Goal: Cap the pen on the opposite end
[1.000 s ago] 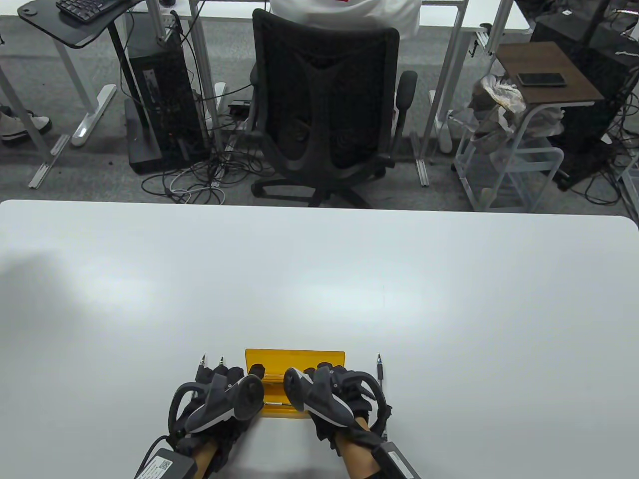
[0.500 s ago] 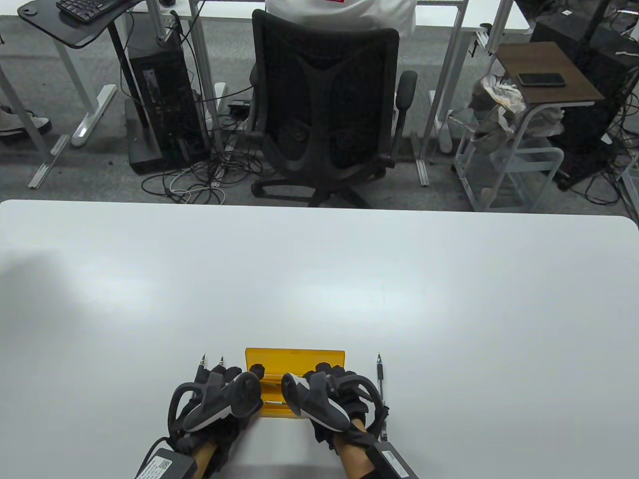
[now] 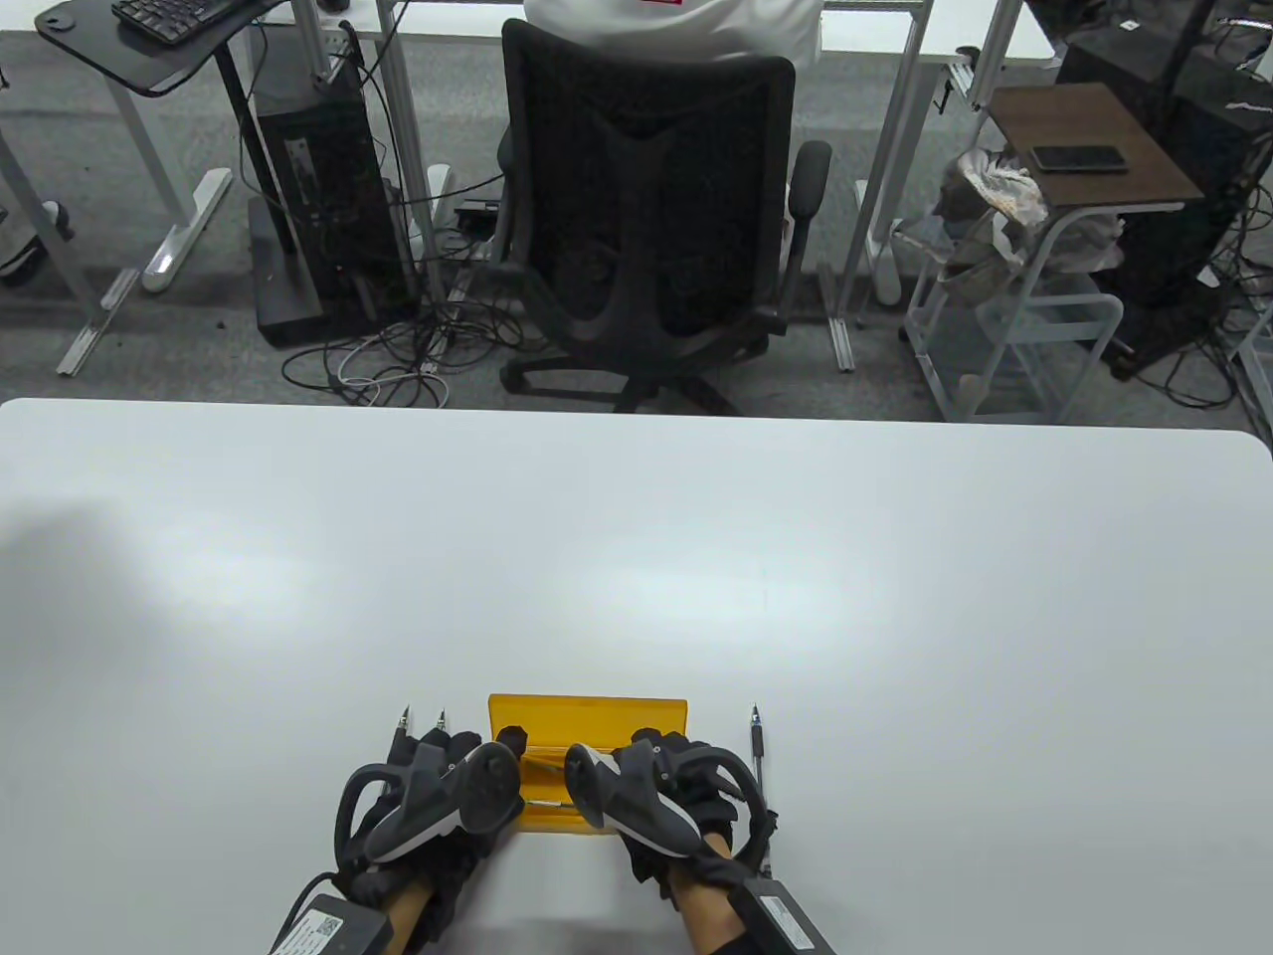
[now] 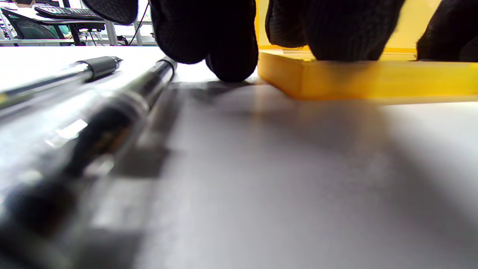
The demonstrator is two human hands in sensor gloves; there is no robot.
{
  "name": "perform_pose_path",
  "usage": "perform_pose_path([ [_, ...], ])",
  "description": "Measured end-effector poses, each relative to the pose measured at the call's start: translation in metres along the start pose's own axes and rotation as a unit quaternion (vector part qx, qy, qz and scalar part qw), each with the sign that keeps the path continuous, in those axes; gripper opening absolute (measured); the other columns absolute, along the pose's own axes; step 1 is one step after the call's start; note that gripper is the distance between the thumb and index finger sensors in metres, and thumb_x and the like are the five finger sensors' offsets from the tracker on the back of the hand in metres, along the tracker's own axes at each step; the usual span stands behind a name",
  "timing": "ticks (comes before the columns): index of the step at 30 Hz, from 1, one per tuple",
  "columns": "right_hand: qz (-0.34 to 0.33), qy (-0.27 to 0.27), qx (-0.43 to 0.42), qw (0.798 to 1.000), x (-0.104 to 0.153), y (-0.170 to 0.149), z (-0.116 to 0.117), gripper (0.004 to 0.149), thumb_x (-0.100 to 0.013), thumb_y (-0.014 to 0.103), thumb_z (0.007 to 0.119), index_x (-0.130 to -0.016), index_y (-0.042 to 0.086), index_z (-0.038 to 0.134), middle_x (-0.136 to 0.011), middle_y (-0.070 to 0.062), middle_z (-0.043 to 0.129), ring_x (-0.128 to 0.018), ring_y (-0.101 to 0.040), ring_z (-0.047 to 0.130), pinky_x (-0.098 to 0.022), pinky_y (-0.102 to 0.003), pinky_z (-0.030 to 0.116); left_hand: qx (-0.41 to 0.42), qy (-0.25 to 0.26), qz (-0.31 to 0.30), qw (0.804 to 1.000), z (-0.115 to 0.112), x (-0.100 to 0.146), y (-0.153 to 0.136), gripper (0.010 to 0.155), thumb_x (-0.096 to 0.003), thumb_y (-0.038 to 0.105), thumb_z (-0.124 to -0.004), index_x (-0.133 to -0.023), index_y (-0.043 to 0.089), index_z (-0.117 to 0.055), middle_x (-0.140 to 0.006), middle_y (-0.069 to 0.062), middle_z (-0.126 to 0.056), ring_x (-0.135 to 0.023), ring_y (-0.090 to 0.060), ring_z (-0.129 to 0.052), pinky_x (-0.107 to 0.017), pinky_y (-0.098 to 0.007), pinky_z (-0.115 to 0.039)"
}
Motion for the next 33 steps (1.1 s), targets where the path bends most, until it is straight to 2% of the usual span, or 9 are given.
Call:
perform_pose_path([
  [8,-0.013,0.034,0.011,0.999,0.0,0.0,0.003,0.042,-0.042,0.033,0.075,-0.082,0.025,0.087,-0.073,-0.005,0.089,-0.058,-0.018,0.09,-0.055,-0.047,0.077,0.005,0.001,0.001,1.0,0.0,0.0,-0.001,0.067,-0.0501,0.046,-0.078,-0.11,0.03,-0.053,-0.104,-0.018,-0.073,-0.089,-0.04,-0.068,-0.072,-0.07,-0.045],
  [16,-0.004,0.058,0.008,0.998,0.006,-0.014,-0.008,0.042,-0.043,0.033,0.075,-0.082,0.024,0.088,-0.073,-0.006,0.089,-0.058,-0.019,0.091,-0.054,-0.048,0.077,0.008,0.006,0.003,1.0,-0.001,0.001,-0.001,0.066,-0.0501,0.046,-0.078,-0.11,0.03,-0.054,-0.103,-0.017,-0.073,-0.089,-0.04,-0.068,-0.072,-0.07,-0.045],
  [22,0.024,-0.001,-0.101,0.995,0.011,-0.036,-0.033,0.042,-0.042,0.033,0.075,-0.081,0.024,0.088,-0.071,-0.006,0.09,-0.056,-0.018,0.092,-0.052,-0.047,0.078,0.018,0.016,0.0,1.0,-0.001,0.002,-0.002,0.066,-0.0504,0.045,-0.079,-0.11,0.029,-0.055,-0.103,-0.018,-0.073,-0.089,-0.041,-0.068,-0.072,-0.07,-0.044],
  [25,0.025,-0.021,-0.196,0.98,0.015,-0.043,-0.042,0.042,-0.043,0.034,0.074,-0.081,0.023,0.088,-0.07,-0.006,0.09,-0.055,-0.018,0.092,-0.051,-0.047,0.079,0.01,0.03,-0.009,0.999,0.004,0.005,-0.002,0.067,-0.0506,0.047,-0.078,-0.11,0.026,-0.055,-0.104,-0.017,-0.074,-0.089,-0.04,-0.069,-0.072,-0.07,-0.046],
  [28,0.029,-0.019,-0.286,0.958,0.018,-0.05,-0.043,0.042,-0.043,0.033,0.074,-0.081,0.022,0.088,-0.07,-0.007,0.09,-0.054,-0.019,0.092,-0.05,-0.048,0.079,0.065,0.058,-0.006,0.996,0.021,0.011,-0.006,0.064,-0.0508,0.046,-0.077,-0.109,0.024,-0.062,-0.101,-0.017,-0.077,-0.087,-0.04,-0.072,-0.071,-0.069,-0.047],
  [30,0.02,-0.023,-0.315,0.949,0.02,-0.052,-0.045,0.042,-0.043,0.033,0.074,-0.081,0.022,0.088,-0.07,-0.007,0.09,-0.054,-0.019,0.092,-0.05,-0.048,0.079,0.123,0.106,-0.007,0.987,0.036,0.022,-0.011,0.06,-0.0509,0.045,-0.078,-0.105,0.021,-0.07,-0.097,-0.015,-0.082,-0.083,-0.038,-0.077,-0.07,-0.068,-0.05],
  [32,-0.007,-0.018,-0.346,0.938,0.023,-0.049,-0.047,0.042,-0.043,0.034,0.074,-0.081,0.023,0.088,-0.07,-0.007,0.09,-0.054,-0.018,0.092,-0.049,-0.047,0.079,0.212,0.128,-0.013,0.969,0.045,0.032,-0.018,0.06,-0.0508,0.045,-0.079,-0.103,0.018,-0.072,-0.094,-0.014,-0.085,-0.081,-0.037,-0.079,-0.069,-0.067,-0.052],
  [33,-0.023,-0.008,-0.369,0.929,0.024,-0.045,-0.047,0.042,-0.043,0.033,0.074,-0.081,0.022,0.088,-0.07,-0.007,0.09,-0.054,-0.018,0.092,-0.049,-0.048,0.079,0.283,0.133,-0.023,0.95,0.047,0.036,-0.022,0.06,-0.0504,0.045,-0.08,-0.103,0.018,-0.072,-0.094,-0.014,-0.085,-0.081,-0.036,-0.079,-0.07,-0.067,-0.052],
])
Point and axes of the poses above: the tracker on the back of each hand, its own y axis roughly to the thumb side, its own x axis roughly from the fingertips to the wrist, z = x × y, the point moved 5 cm from there along -x, roughly from the wrist to the fingertips
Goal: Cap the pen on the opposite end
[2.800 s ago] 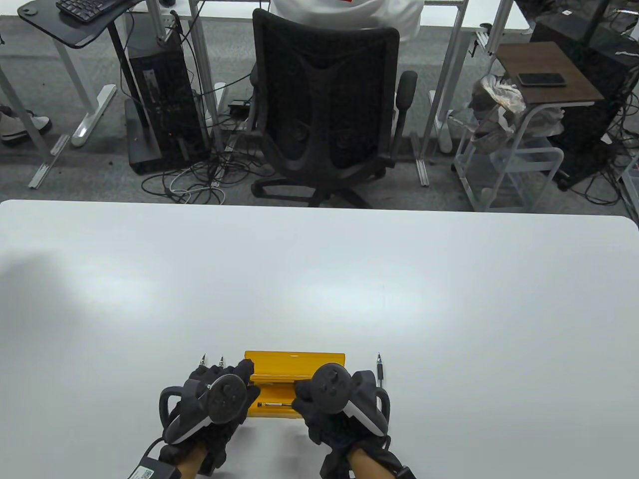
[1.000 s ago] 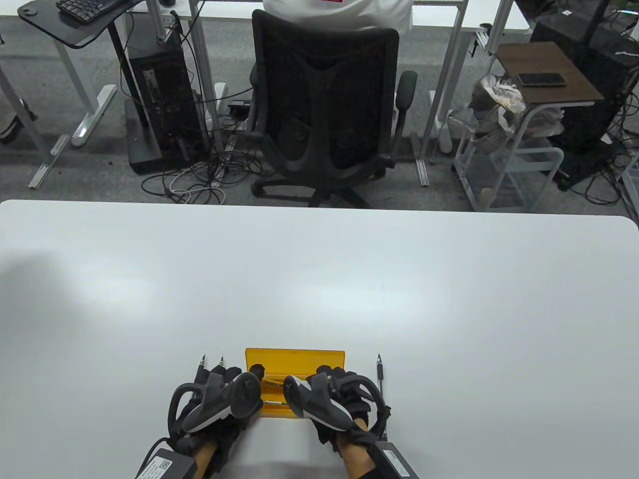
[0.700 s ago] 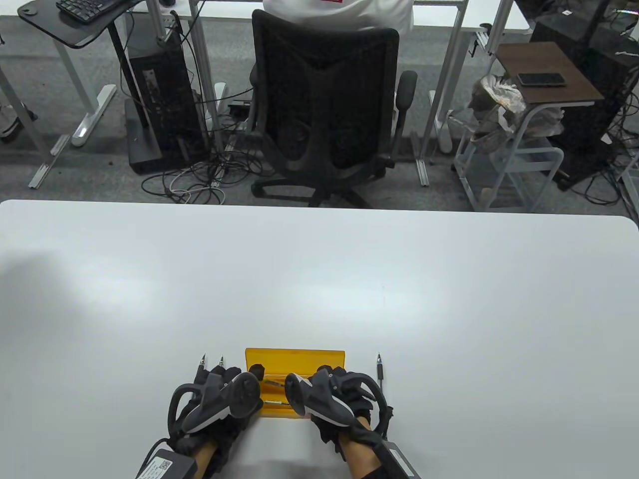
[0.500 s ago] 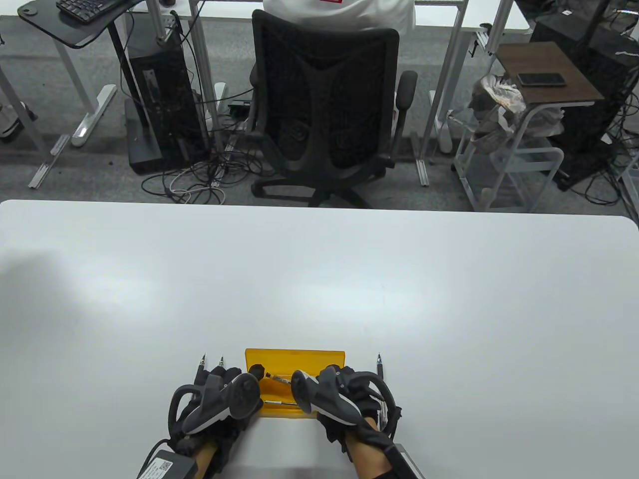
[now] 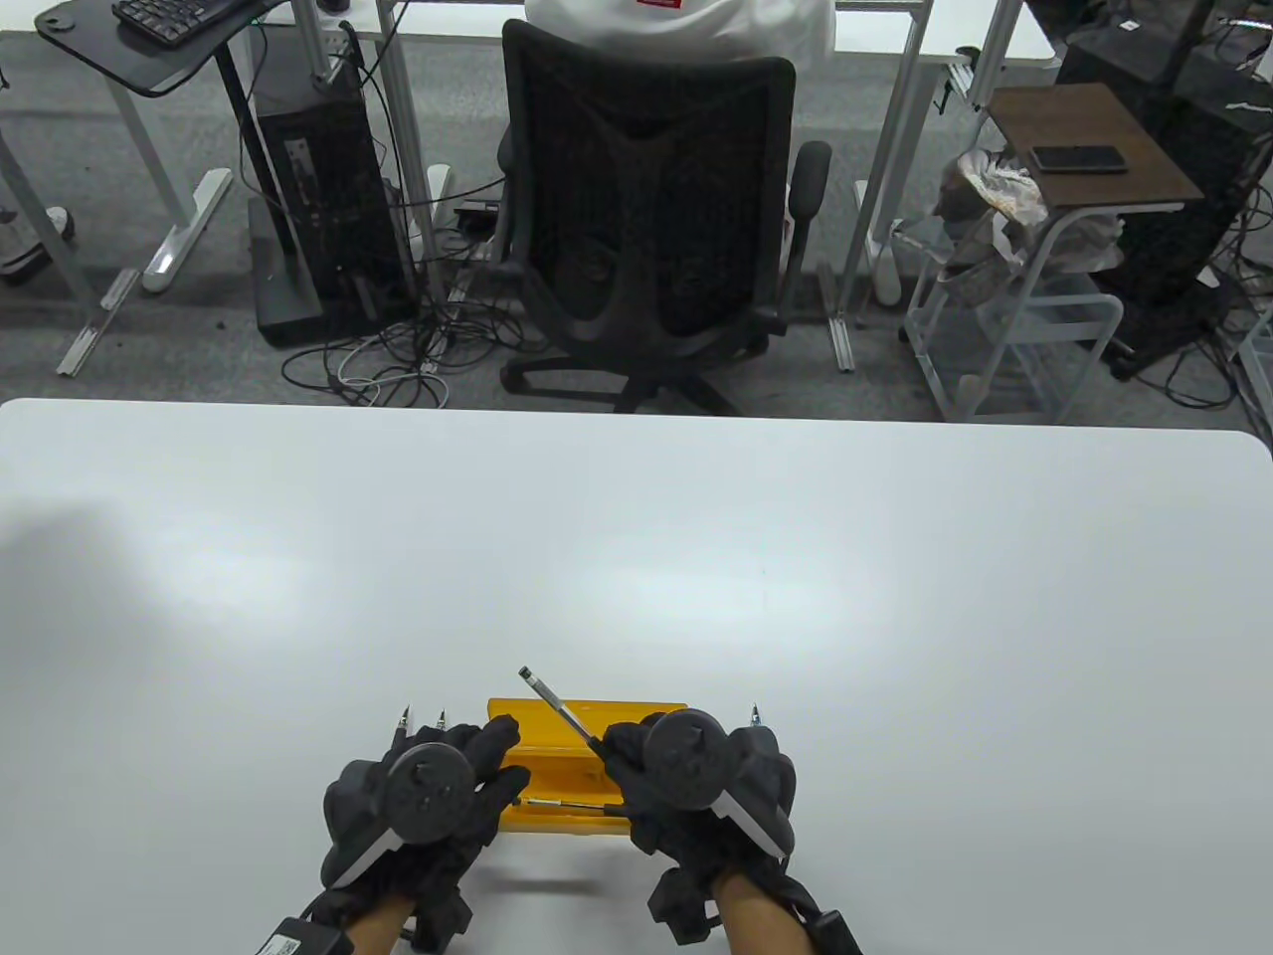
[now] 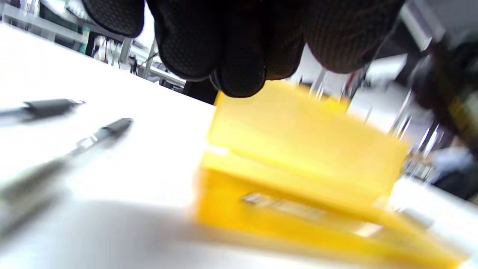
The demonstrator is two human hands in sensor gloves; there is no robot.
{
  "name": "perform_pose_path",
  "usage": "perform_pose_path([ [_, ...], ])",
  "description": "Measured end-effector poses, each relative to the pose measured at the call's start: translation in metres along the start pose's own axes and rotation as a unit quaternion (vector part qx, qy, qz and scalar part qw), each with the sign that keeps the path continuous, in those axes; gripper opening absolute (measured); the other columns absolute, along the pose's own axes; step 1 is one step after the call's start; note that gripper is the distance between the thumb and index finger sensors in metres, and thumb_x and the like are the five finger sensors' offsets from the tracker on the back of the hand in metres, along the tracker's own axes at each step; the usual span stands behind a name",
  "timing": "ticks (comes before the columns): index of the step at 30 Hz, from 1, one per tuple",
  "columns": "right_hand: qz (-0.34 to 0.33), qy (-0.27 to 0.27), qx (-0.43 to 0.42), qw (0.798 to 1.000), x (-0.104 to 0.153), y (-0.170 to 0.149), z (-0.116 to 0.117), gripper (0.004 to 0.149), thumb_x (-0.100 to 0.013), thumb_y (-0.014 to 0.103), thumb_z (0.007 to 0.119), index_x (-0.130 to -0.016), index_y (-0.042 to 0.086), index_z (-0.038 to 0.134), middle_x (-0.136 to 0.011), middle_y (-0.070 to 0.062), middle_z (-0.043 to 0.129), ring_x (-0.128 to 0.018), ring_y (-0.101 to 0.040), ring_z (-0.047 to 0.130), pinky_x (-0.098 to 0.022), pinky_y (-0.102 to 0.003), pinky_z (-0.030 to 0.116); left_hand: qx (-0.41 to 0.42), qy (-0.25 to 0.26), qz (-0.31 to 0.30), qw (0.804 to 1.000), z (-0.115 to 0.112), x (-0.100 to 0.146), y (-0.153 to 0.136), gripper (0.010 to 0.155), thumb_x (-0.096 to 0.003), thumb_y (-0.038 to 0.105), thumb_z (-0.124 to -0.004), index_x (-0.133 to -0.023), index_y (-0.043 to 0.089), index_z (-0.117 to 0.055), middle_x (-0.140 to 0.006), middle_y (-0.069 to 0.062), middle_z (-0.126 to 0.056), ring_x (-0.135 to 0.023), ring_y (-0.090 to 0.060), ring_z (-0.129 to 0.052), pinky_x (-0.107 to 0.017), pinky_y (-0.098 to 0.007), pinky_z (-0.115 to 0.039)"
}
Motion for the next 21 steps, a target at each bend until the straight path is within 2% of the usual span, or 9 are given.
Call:
perform_pose_path([
  [2,-0.018,0.025,-0.036,0.999,0.001,0.007,0.005,0.042,-0.043,0.033,0.074,-0.082,0.022,0.088,-0.07,-0.007,0.09,-0.054,-0.019,0.092,-0.05,-0.048,0.079,0.142,-0.004,0.001,0.99,0.002,0.005,-0.006,0.063,-0.0502,0.046,-0.082,-0.105,0.018,-0.069,-0.096,-0.013,-0.083,-0.083,-0.036,-0.078,-0.07,-0.067,-0.05],
  [4,-0.033,0.053,-0.057,0.996,0.002,0.015,0.011,0.043,-0.044,0.033,0.074,-0.082,0.021,0.088,-0.07,-0.008,0.09,-0.054,-0.019,0.092,-0.05,-0.048,0.079,0.266,-0.012,0.012,0.964,-0.001,0.009,-0.012,0.066,-0.0506,0.044,-0.085,-0.108,0.017,-0.064,-0.1,-0.014,-0.079,-0.086,-0.036,-0.074,-0.072,-0.068,-0.048],
  [6,-0.048,0.082,-0.053,0.994,0.003,0.025,0.02,0.043,-0.044,0.032,0.073,-0.082,0.021,0.088,-0.071,-0.008,0.09,-0.055,-0.019,0.092,-0.05,-0.048,0.079,0.382,-0.033,0.021,0.923,-0.007,0.01,-0.014,0.068,-0.051,0.04,-0.088,-0.11,0.018,-0.061,-0.103,-0.014,-0.075,-0.089,-0.037,-0.071,-0.073,-0.068,-0.045],
  [8,-0.056,0.098,-0.04,0.993,0.005,0.03,0.026,0.043,-0.044,0.033,0.072,-0.082,0.021,0.088,-0.071,-0.008,0.09,-0.055,-0.019,0.092,-0.05,-0.048,0.079,0.412,-0.042,0.024,0.91,-0.01,0.01,-0.013,0.065,-0.0527,0.037,-0.088,-0.109,0.018,-0.062,-0.103,-0.013,-0.075,-0.089,-0.036,-0.071,-0.074,-0.067,-0.045],
  [11,-0.055,0.118,-0.053,0.99,0.005,0.03,0.032,0.043,-0.045,0.033,0.07,-0.084,0.021,0.086,-0.073,-0.008,0.088,-0.058,-0.02,0.091,-0.052,-0.049,0.078,0.416,-0.007,0.025,0.909,-0.007,0.013,-0.013,0.049,-0.0527,0.034,-0.087,-0.099,0.023,-0.075,-0.091,-0.007,-0.086,-0.081,-0.029,-0.081,-0.073,-0.064,-0.052],
  [14,-0.046,0.138,-0.125,0.981,0.004,0.026,0.033,0.045,-0.047,0.035,0.068,-0.088,0.022,0.081,-0.086,-0.01,0.084,-0.073,-0.028,0.09,-0.054,-0.051,0.077,0.409,0.034,0.011,0.912,0.005,0.013,-0.01,0.048,-0.0512,0.035,-0.088,-0.097,0.023,-0.078,-0.085,-0.006,-0.09,-0.074,-0.025,-0.086,-0.073,-0.061,-0.055],
  [15,-0.043,0.139,-0.155,0.977,0.003,0.025,0.033,0.047,-0.045,0.037,0.072,-0.088,0.019,0.08,-0.087,-0.013,0.086,-0.072,-0.031,0.092,-0.052,-0.05,0.079,0.41,0.044,0.004,0.911,0.008,0.014,-0.01,0.048,-0.051,0.035,-0.088,-0.097,0.023,-0.079,-0.083,-0.007,-0.091,-0.073,-0.025,-0.087,-0.073,-0.061,-0.055],
  [17,-0.032,0.137,-0.199,0.97,0.002,0.023,0.034,0.049,-0.044,0.034,0.078,-0.09,0.016,0.078,-0.079,-0.013,0.094,-0.059,-0.026,0.101,-0.042,-0.045,0.085,0.417,0.06,-0.003,0.907,0.014,0.015,-0.011,0.048,-0.0514,0.036,-0.088,-0.097,0.025,-0.078,-0.084,-0.006,-0.091,-0.073,-0.024,-0.087,-0.074,-0.06,-0.056],
  [21,0.019,0.088,-0.243,0.966,0.001,0.015,0.033,0.047,-0.043,0.031,0.073,-0.085,0.013,0.083,-0.064,-0.013,0.1,-0.036,-0.016,0.102,-0.032,-0.041,0.087,0.44,0.057,0.004,0.896,0.014,0.016,-0.017,0.048,-0.0533,0.036,-0.087,-0.099,0.026,-0.075,-0.088,-0.005,-0.09,-0.077,-0.025,-0.086,-0.075,-0.061,-0.054],
])
Point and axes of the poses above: the tracker on the back of each hand, its own y axis roughly to the thumb side, its own x axis roughly from the fingertips to the wrist, z = x × y, the point moved 5 cm from there along -x, roughly from the wrist to the fingertips
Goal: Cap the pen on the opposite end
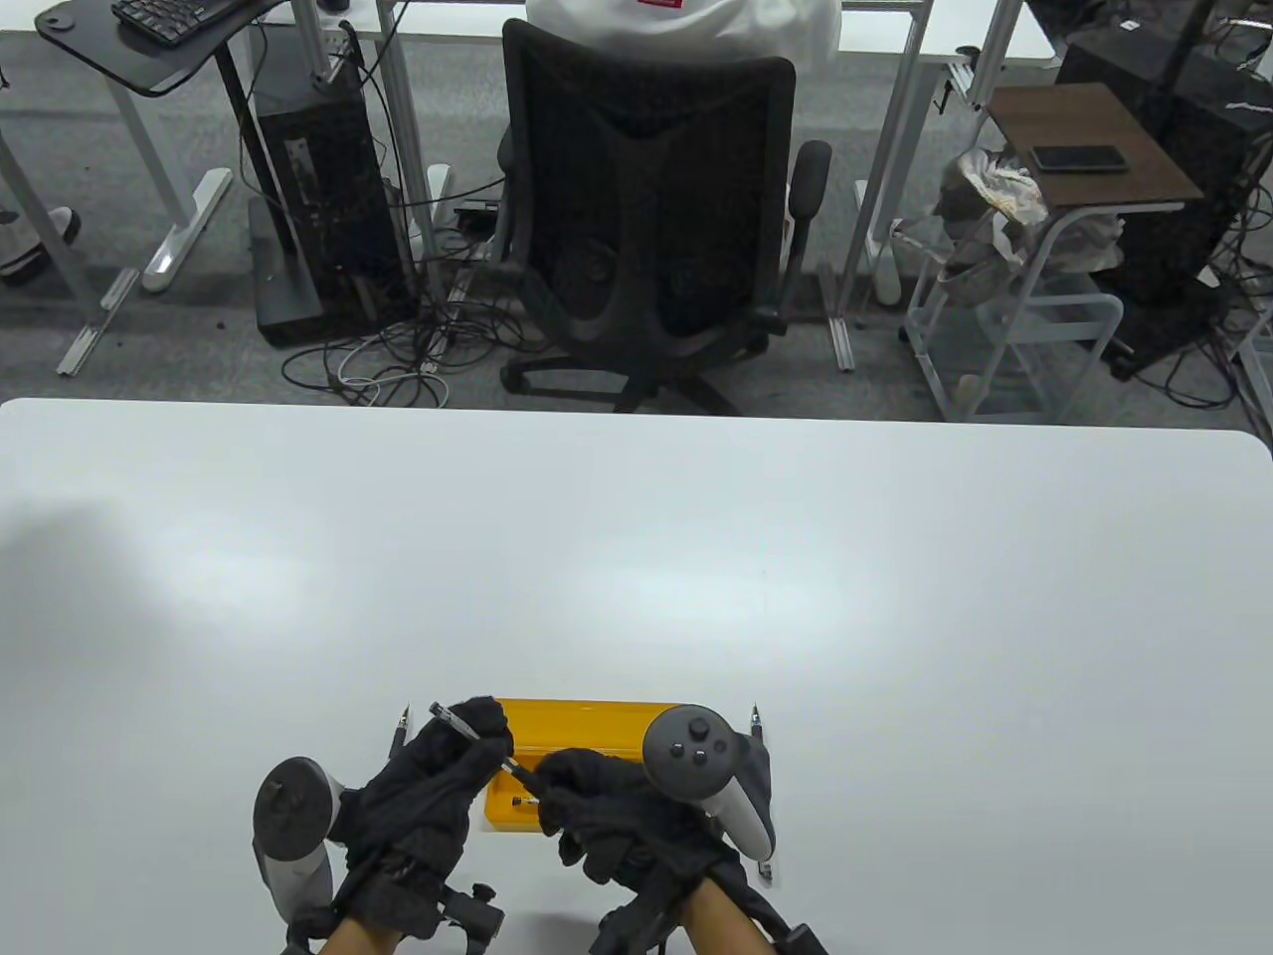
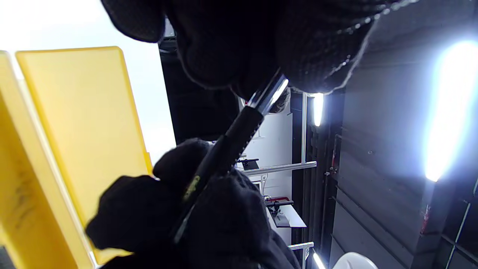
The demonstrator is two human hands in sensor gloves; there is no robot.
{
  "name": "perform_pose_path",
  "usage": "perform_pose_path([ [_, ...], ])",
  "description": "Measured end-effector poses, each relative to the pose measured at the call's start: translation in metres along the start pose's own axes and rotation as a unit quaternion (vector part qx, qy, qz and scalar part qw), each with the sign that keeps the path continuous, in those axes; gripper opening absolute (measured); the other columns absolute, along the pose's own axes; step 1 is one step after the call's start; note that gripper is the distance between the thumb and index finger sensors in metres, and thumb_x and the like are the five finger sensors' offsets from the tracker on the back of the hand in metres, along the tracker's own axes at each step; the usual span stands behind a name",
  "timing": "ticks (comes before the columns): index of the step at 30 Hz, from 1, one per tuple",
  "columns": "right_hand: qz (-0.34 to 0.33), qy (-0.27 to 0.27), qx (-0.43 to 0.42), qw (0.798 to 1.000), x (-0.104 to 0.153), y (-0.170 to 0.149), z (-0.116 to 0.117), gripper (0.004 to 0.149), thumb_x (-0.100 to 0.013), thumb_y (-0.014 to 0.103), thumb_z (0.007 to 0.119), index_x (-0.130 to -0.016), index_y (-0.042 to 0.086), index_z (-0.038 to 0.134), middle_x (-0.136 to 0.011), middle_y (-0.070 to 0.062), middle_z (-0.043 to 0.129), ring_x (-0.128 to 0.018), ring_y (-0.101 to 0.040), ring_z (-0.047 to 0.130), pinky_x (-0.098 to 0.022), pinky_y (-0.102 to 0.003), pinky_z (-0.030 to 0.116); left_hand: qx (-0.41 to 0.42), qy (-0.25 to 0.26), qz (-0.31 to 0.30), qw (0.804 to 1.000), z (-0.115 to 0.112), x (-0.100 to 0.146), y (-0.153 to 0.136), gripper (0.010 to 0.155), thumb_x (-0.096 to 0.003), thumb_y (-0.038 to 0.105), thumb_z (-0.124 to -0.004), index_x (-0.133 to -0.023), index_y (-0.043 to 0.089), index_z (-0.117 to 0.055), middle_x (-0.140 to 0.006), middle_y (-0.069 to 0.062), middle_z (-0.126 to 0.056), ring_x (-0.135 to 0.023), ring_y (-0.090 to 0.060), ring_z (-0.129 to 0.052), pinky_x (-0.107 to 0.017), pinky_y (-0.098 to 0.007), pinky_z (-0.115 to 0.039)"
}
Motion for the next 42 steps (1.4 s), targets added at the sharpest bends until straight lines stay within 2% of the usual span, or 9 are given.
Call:
perform_pose_path([
  [4,0.017,-0.001,0.061,0.998,-0.001,-0.003,-0.003,0.047,-0.042,0.034,0.069,-0.081,0.013,0.086,-0.055,-0.011,0.101,-0.027,-0.01,0.098,-0.03,-0.039,0.087,-0.058,-0.026,-0.002,0.998,-0.008,-0.002,0.003,0.053,-0.0528,0.028,-0.084,-0.102,0.021,-0.064,-0.092,-0.009,-0.089,-0.079,-0.028,-0.087,-0.072,-0.061,-0.057],
  [9,-0.018,-0.012,0.05,0.999,0.002,0.011,-0.003,0.047,-0.043,0.036,0.068,-0.076,0.012,0.09,-0.047,-0.008,0.101,-0.022,-0.008,0.097,-0.027,-0.037,0.088,-0.137,0.034,-0.052,0.989,0.003,-0.003,0.023,0.055,-0.0524,0.032,-0.08,-0.099,0.009,-0.065,-0.08,-0.01,-0.095,-0.063,-0.023,-0.095,-0.067,-0.056,-0.065],
  [12,-0.024,-0.047,0.182,0.982,0.01,0.016,-0.015,0.046,-0.042,0.037,0.07,-0.075,0.013,0.091,-0.045,-0.006,0.101,-0.022,-0.006,0.098,-0.028,-0.035,0.089,-0.1,0.165,-0.037,0.981,0.057,-0.002,0.027,0.053,-0.0545,0.029,-0.079,-0.1,0.009,-0.061,-0.085,-0.011,-0.091,-0.06,-0.025,-0.092,-0.067,-0.057,-0.063],
  [13,-0.025,-0.073,0.191,0.979,0.012,0.012,-0.025,0.046,-0.042,0.039,0.071,-0.075,0.013,0.091,-0.045,-0.006,0.101,-0.021,-0.005,0.098,-0.027,-0.035,0.089,-0.092,0.176,-0.025,0.98,0.076,-0.002,0.02,0.052,-0.0541,0.029,-0.08,-0.1,0.009,-0.063,-0.083,-0.012,-0.092,-0.059,-0.025,-0.092,-0.066,-0.057,-0.063],
  [17,0.005,-0.119,0.109,0.987,0.007,-0.002,-0.042,0.046,-0.042,0.041,0.076,-0.073,0.01,0.092,-0.04,-0.006,0.101,-0.017,-0.007,0.096,-0.024,-0.036,0.087,-0.092,0.158,-0.039,0.982,0.089,0.003,0.014,0.054,-0.0539,0.03,-0.086,-0.1,0.007,-0.069,-0.081,-0.014,-0.096,-0.059,-0.028,-0.092,-0.068,-0.06,-0.061],
  [24,-0.012,-0.136,0.17,0.976,0.009,-0.001,-0.04,0.045,-0.041,0.039,0.077,-0.076,0.016,0.09,-0.048,-0.006,0.101,-0.026,-0.01,0.098,-0.031,-0.039,0.086,-0.256,0.094,-0.118,0.955,0.063,0.001,0.042,0.055,-0.0517,0.032,-0.09,-0.098,0.007,-0.077,-0.078,-0.014,-0.097,-0.061,-0.032,-0.089,-0.069,-0.064,-0.055],
  [30,-0.036,-0.14,0.159,0.977,0.013,0.006,-0.044,0.044,-0.041,0.033,0.076,-0.082,0.021,0.087,-0.06,-0.007,0.098,-0.038,-0.015,0.099,-0.039,-0.042,0.085,-0.501,0.006,-0.198,0.843,0.016,0.005,0.062,0.049,-0.0527,0.029,-0.08,-0.098,0.012,-0.08,-0.082,-0.014,-0.091,-0.071,-0.036,-0.081,-0.07,-0.069,-0.048],
  [35,-0.069,-0.121,0.152,0.978,0.016,0.012,-0.039,0.044,-0.043,0.028,0.072,-0.085,0.024,0.084,-0.067,-0.007,0.095,-0.045,-0.016,0.099,-0.042,-0.043,0.084,-0.554,-0.032,-0.239,0.797,-0.015,0.012,0.071,0.048,-0.0517,0.028,-0.08,-0.097,0.013,-0.081,-0.083,-0.014,-0.091,-0.073,-0.037,-0.08,-0.071,-0.07,-0.046],
  [42,-0.093,-0.113,0.078,0.986,0.015,0.016,-0.032,0.044,-0.044,0.029,0.071,-0.086,0.022,0.083,-0.066,-0.007,0.095,-0.043,-0.015,0.099,-0.041,-0.042,0.085,-0.563,-0.049,-0.26,0.783,-0.029,0.016,0.073,0.048,-0.0514,0.028,-0.081,-0.096,0.013,-0.083,-0.082,-0.014,-0.091,-0.073,-0.037,-0.08,-0.071,-0.07,-0.046],
])
Point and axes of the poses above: the tracker on the back of each hand, its own y axis roughly to the thumb side, its own x axis roughly from the fingertips to the wrist, z = x × y, the point moved 5 cm from there along -x, roughly from the wrist to the fingertips
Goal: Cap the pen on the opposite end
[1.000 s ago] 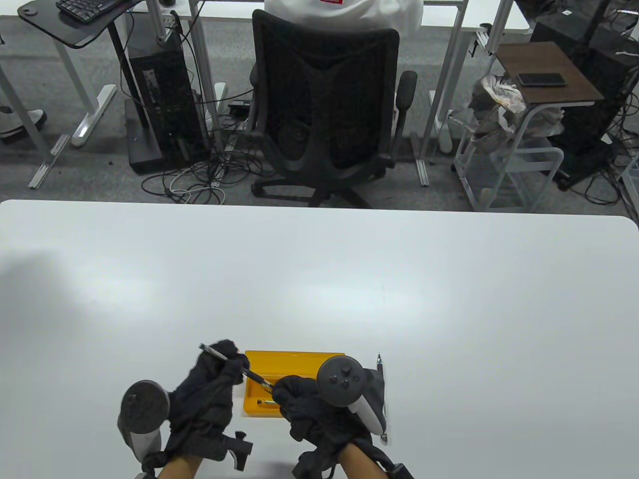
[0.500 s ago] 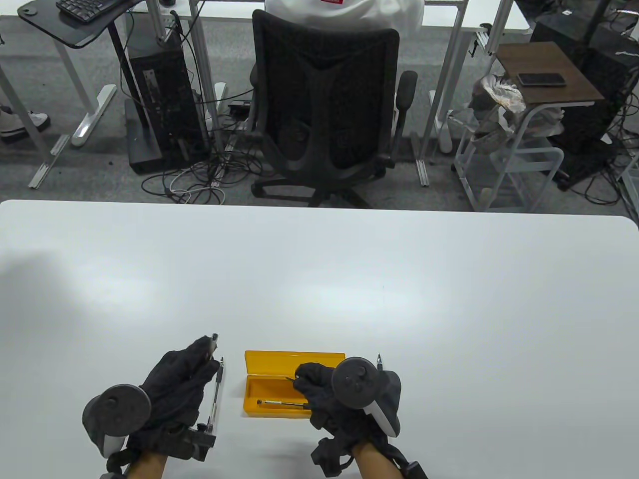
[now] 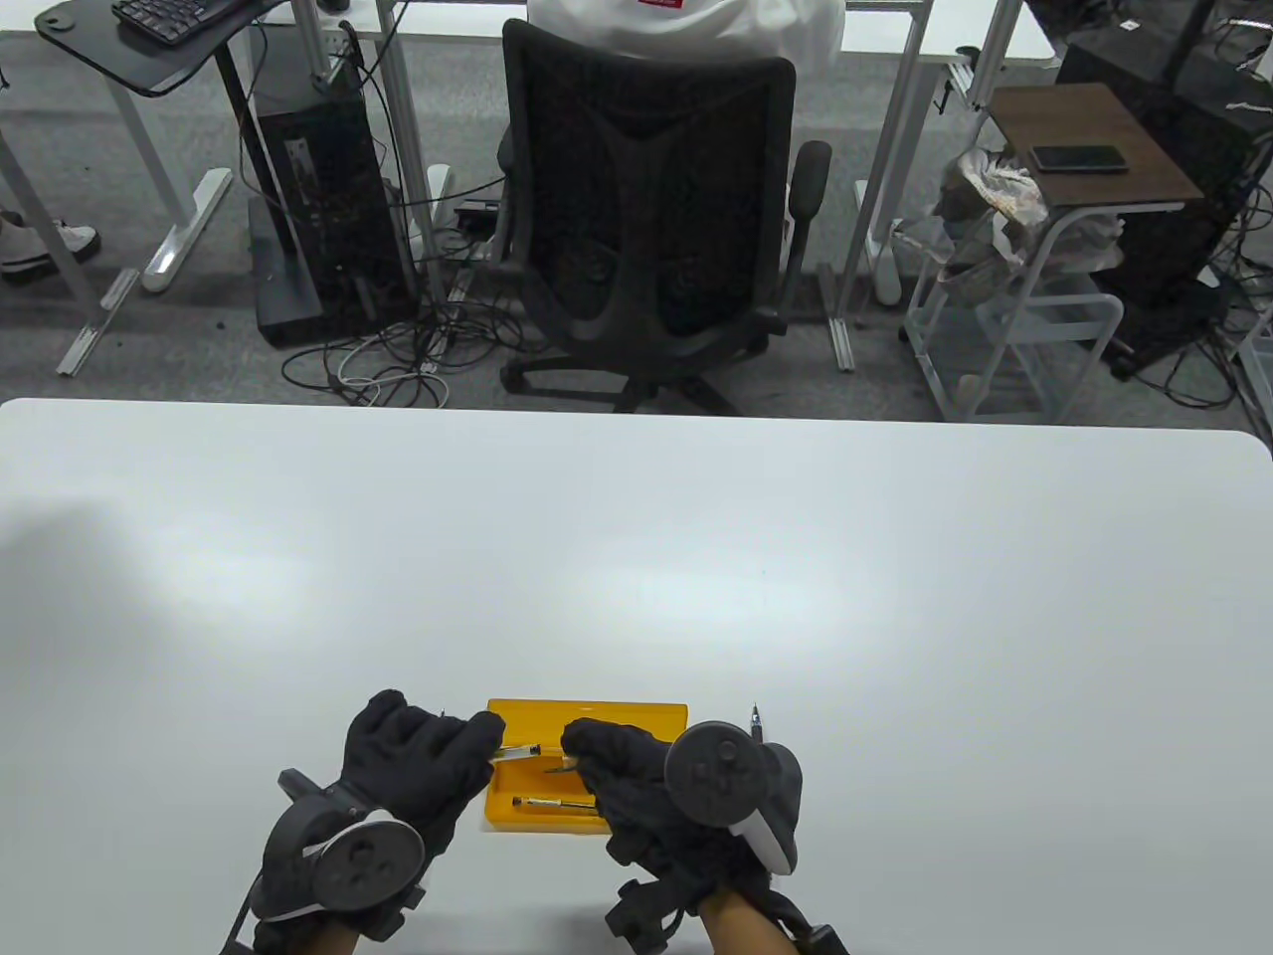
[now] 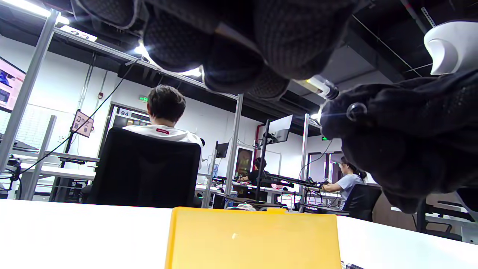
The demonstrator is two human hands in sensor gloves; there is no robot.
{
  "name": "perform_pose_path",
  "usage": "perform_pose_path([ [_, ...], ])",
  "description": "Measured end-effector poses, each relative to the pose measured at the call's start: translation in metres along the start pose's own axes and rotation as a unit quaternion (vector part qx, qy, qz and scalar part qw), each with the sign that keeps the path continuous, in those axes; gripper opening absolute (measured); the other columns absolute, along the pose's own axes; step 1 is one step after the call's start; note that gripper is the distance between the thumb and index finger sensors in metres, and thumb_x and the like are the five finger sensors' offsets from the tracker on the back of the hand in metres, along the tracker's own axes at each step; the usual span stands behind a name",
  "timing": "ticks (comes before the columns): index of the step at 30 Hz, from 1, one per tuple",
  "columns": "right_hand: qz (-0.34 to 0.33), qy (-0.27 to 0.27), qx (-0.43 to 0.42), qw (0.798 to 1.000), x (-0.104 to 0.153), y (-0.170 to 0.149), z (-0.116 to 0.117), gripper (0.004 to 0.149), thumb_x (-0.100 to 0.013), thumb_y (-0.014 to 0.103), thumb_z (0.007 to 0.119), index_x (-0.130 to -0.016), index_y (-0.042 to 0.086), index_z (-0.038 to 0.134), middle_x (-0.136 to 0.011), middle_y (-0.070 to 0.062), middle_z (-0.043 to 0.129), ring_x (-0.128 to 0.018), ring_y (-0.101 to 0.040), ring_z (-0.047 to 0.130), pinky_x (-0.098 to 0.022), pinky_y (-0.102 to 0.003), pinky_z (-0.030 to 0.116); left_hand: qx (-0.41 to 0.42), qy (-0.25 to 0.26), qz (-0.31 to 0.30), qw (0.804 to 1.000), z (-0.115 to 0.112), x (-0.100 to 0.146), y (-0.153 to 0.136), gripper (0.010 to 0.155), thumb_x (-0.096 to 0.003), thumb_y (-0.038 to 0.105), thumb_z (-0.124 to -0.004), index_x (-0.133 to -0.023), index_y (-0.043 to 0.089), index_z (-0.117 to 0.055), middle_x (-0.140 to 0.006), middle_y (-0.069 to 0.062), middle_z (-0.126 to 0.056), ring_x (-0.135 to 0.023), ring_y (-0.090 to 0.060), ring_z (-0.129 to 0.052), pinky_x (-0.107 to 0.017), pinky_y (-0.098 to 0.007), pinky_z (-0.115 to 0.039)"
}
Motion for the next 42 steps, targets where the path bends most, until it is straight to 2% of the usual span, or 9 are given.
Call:
perform_pose_path([
  [10,0.001,-0.01,-0.012,1.0,0.0,0.001,0.0,0.045,-0.044,0.029,0.07,-0.087,0.022,0.082,-0.067,-0.006,0.094,-0.044,-0.015,0.098,-0.041,-0.043,0.084,0.002,-0.007,-0.017,1.0,-0.004,-0.001,0.008,0.048,-0.0518,0.029,-0.081,-0.097,0.014,-0.082,-0.083,-0.013,-0.091,-0.074,-0.036,-0.08,-0.071,-0.07,-0.046],
  [16,0.012,0.032,-0.028,0.999,-0.001,-0.002,0.008,0.045,-0.045,0.029,0.07,-0.087,0.021,0.082,-0.068,-0.008,0.094,-0.044,-0.016,0.098,-0.041,-0.043,0.084,0.003,-0.021,-0.019,1.0,-0.01,-0.001,0.01,0.047,-0.0514,0.028,-0.081,-0.096,0.013,-0.083,-0.083,-0.013,-0.092,-0.073,-0.037,-0.081,-0.071,-0.07,-0.046],
  [18,0.004,0.034,-0.013,0.999,0.0,0.0,0.01,0.046,-0.045,0.03,0.071,-0.087,0.02,0.082,-0.065,-0.007,0.096,-0.041,-0.015,0.099,-0.04,-0.042,0.085,-0.014,-0.024,-0.032,0.999,-0.011,-0.002,0.015,0.047,-0.0514,0.028,-0.081,-0.096,0.013,-0.083,-0.082,-0.013,-0.093,-0.072,-0.036,-0.082,-0.071,-0.07,-0.047],
  [21,0.005,0.034,0.039,0.999,0.002,0.004,0.011,0.046,-0.046,0.033,0.07,-0.086,0.016,0.083,-0.047,-0.003,0.099,-0.025,-0.011,0.097,-0.031,-0.04,0.085,-0.023,-0.026,-0.041,0.999,-0.012,-0.003,0.021,0.047,-0.0504,0.027,-0.081,-0.094,0.012,-0.085,-0.079,-0.015,-0.095,-0.071,-0.037,-0.084,-0.071,-0.07,-0.048],
  [24,-0.017,0.016,0.085,0.996,0.003,0.015,0.012,0.046,-0.046,0.032,0.069,-0.085,0.012,0.084,-0.045,-0.003,0.099,-0.023,-0.01,0.097,-0.029,-0.039,0.086,-0.034,-0.024,-0.045,0.998,-0.009,-0.005,0.026,0.046,-0.049,0.025,-0.081,-0.092,0.01,-0.087,-0.076,-0.017,-0.097,-0.068,-0.038,-0.085,-0.07,-0.069,-0.049],
  [26,-0.027,-0.001,0.09,0.996,0.005,0.022,0.011,0.047,-0.046,0.031,0.069,-0.085,0.011,0.084,-0.045,-0.003,0.099,-0.023,-0.01,0.097,-0.029,-0.038,0.087,-0.032,-0.01,-0.046,0.998,-0.005,-0.005,0.027,0.045,-0.0483,0.024,-0.081,-0.091,0.009,-0.088,-0.074,-0.018,-0.098,-0.066,-0.039,-0.085,-0.07,-0.069,-0.049],
  [31,-0.023,0.022,0.094,0.995,0.005,0.023,0.015,0.047,-0.045,0.032,0.072,-0.085,0.01,0.084,-0.047,-0.005,0.1,-0.025,-0.011,0.1,-0.03,-0.039,0.087,-0.049,-0.007,-0.052,0.997,-0.002,-0.003,0.028,0.045,-0.0481,0.025,-0.083,-0.09,0.01,-0.089,-0.075,-0.018,-0.099,-0.067,-0.038,-0.086,-0.07,-0.069,-0.049],
  [37,-0.024,0.036,0.148,0.988,0.005,0.028,0.017,0.047,-0.043,0.035,0.076,-0.082,0.012,0.088,-0.049,-0.005,0.102,-0.029,-0.015,0.102,-0.033,-0.041,0.087,-0.03,-0.014,-0.05,0.998,-0.006,-0.003,0.028,0.045,-0.0476,0.026,-0.086,-0.09,0.009,-0.09,-0.075,-0.017,-0.1,-0.067,-0.038,-0.088,-0.07,-0.069,-0.05],
  [42,-0.015,0.076,0.22,0.972,0.006,0.024,0.027,0.046,-0.042,0.041,0.078,-0.079,0.018,0.091,-0.058,-0.006,0.101,-0.041,-0.019,0.102,-0.04,-0.044,0.085,-0.028,-0.026,-0.057,0.998,-0.013,-0.003,0.032,0.047,-0.0458,0.028,-0.09,-0.09,0.011,-0.09,-0.076,-0.013,-0.101,-0.068,-0.037,-0.09,-0.07,-0.07,-0.05],
])
Point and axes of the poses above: the tracker on the back of each hand, its own y axis roughly to the thumb side, its own x axis roughly from the fingertips to the wrist, z = x × y, the point moved 5 cm from there along -x, roughly from the wrist to the fingertips
